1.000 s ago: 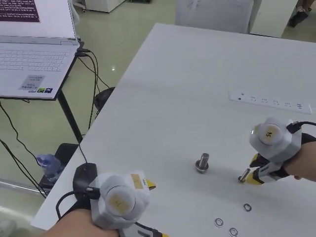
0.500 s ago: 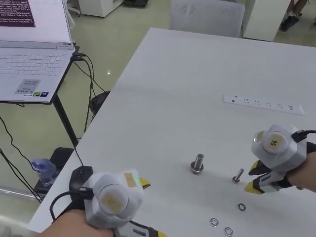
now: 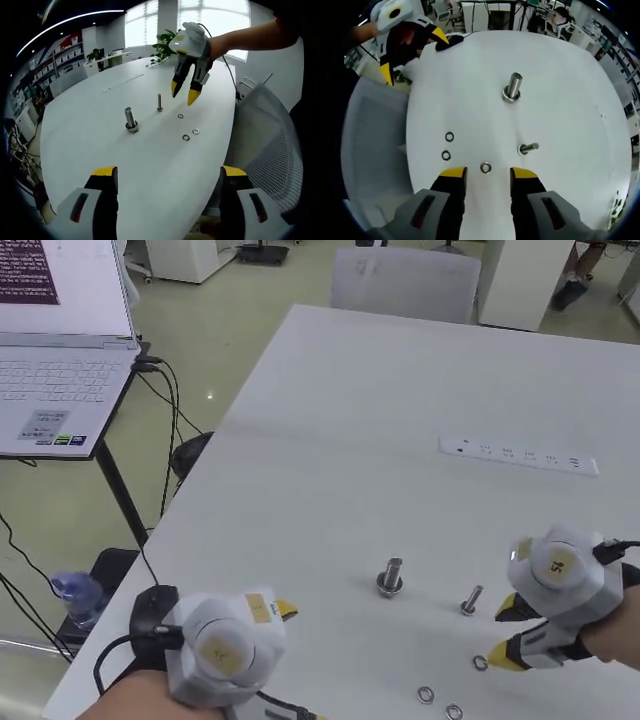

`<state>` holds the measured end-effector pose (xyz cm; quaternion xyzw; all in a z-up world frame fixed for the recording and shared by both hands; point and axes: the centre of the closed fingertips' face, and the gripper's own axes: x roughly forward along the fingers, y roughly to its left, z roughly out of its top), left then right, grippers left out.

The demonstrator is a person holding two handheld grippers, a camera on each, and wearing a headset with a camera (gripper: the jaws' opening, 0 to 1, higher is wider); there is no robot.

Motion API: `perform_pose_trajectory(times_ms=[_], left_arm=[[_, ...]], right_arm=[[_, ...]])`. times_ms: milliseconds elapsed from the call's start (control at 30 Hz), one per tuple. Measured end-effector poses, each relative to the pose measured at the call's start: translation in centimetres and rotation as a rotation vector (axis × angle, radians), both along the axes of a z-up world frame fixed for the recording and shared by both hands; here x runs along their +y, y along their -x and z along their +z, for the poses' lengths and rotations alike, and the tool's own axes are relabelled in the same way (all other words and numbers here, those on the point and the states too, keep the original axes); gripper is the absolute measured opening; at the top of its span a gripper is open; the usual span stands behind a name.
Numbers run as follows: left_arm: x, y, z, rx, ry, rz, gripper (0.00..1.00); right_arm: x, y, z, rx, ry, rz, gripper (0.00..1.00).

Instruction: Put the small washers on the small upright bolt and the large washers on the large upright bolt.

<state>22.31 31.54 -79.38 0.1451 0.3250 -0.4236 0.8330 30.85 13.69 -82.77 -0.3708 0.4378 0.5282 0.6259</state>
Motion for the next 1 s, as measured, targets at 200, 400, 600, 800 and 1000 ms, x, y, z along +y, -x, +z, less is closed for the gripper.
perform_pose_trajectory(times_ms=[200,400,600,800,1000], left_arm=[[0.0,0.2,-0.3,0.004,-0.003,-0.011,0.9],[-0.3,0.2,-0.3,0.007,0.0,-0.022,0.93],[-0.4,0.2,-0.4,0.015,0.003,-0.021,0.97],[0.0,-0.1,-0.5,-0.002,-0.023,-0.016,0.99],[0.2,-0.1,-0.8,0.006,-0.037,-0.022,0.97]], right_arm=[[0.1,0.7,-0.9,-0.002,-0.021,0.004,0.36],[-0.1,0.6,-2.1,0.001,-0.002,0.01,0.35],[-0.2,0.3,-3.3,0.008,0.0,-0.001,0.33],[-0.5,0.2,-4.5,-0.003,0.036,0.005,0.32],[-0.4,0.0,-5.1,-0.009,0.048,0.003,0.3]])
